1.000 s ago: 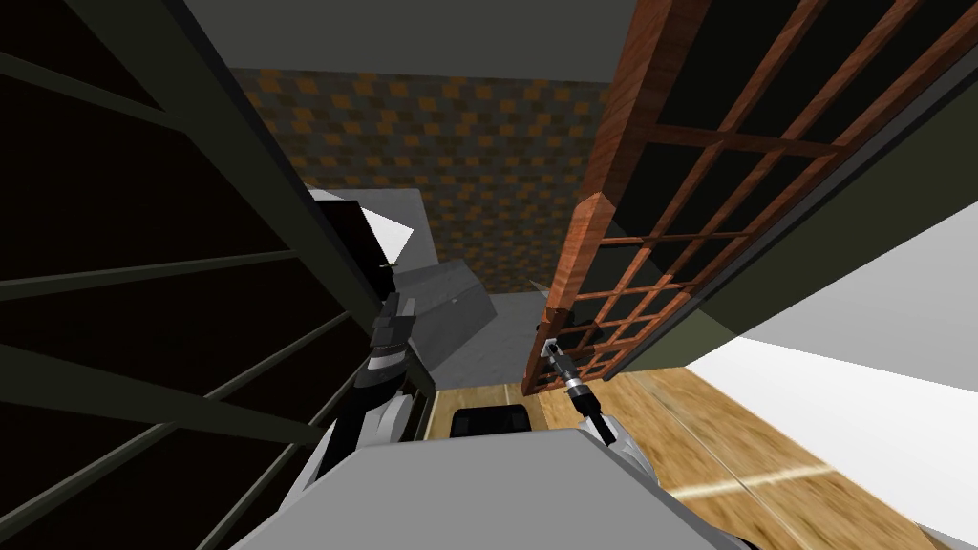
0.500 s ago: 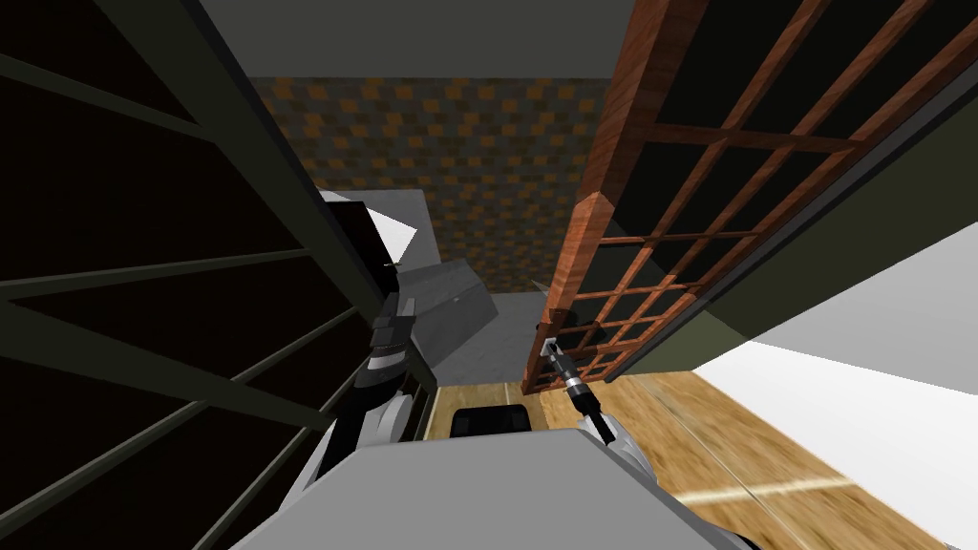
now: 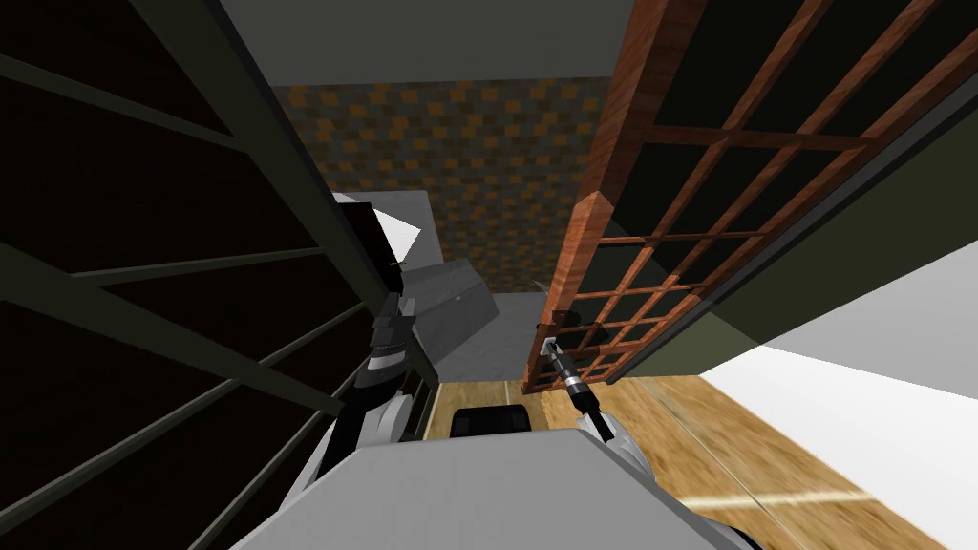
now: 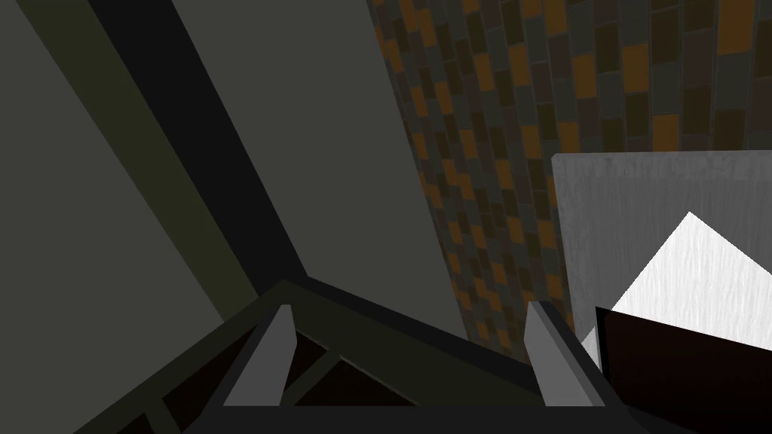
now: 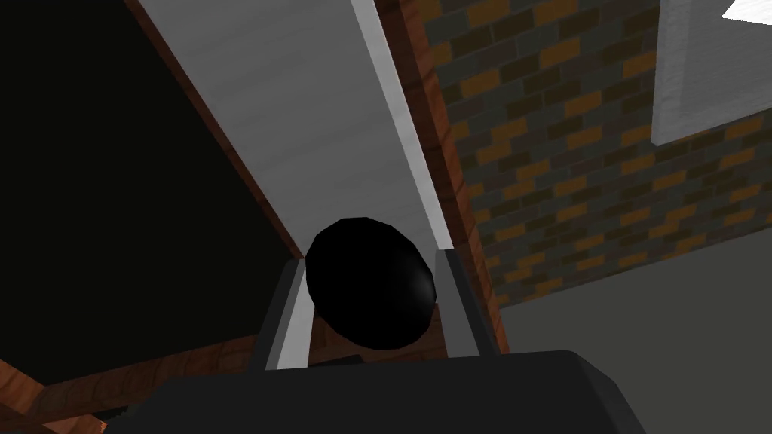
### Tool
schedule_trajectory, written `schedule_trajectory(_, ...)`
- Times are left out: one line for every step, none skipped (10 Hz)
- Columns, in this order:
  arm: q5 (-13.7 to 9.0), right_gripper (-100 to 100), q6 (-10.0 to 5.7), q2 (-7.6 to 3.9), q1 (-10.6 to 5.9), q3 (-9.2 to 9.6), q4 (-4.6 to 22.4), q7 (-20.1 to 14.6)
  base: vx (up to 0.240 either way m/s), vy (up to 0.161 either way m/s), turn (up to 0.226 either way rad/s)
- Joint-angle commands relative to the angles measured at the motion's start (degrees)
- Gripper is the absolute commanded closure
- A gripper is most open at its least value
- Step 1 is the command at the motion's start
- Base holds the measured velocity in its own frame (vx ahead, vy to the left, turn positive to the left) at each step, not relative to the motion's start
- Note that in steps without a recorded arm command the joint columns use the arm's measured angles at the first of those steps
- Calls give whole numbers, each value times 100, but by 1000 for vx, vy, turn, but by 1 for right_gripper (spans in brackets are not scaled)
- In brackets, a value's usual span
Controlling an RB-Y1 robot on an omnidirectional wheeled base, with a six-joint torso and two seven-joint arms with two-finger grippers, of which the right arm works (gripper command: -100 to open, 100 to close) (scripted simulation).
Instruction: Pull the door open
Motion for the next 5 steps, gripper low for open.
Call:
schedule_trajectory(-65,100,17,12,17,45,-35,-257,-26,-17,29)
schedule_trajectory(-123,100,24,8,10,74,-33,-415,-39,-18,71)
schedule_trajectory(-123,100,24,8,10,74,-33,-443,-30,-18,22)
schedule_trajectory(-191,100,33,3,3,107,-30,-648,-30,-19,30)
schedule_trajectory(-264,100,42,-2,-5,143,-27,-805,-41,-23,78)
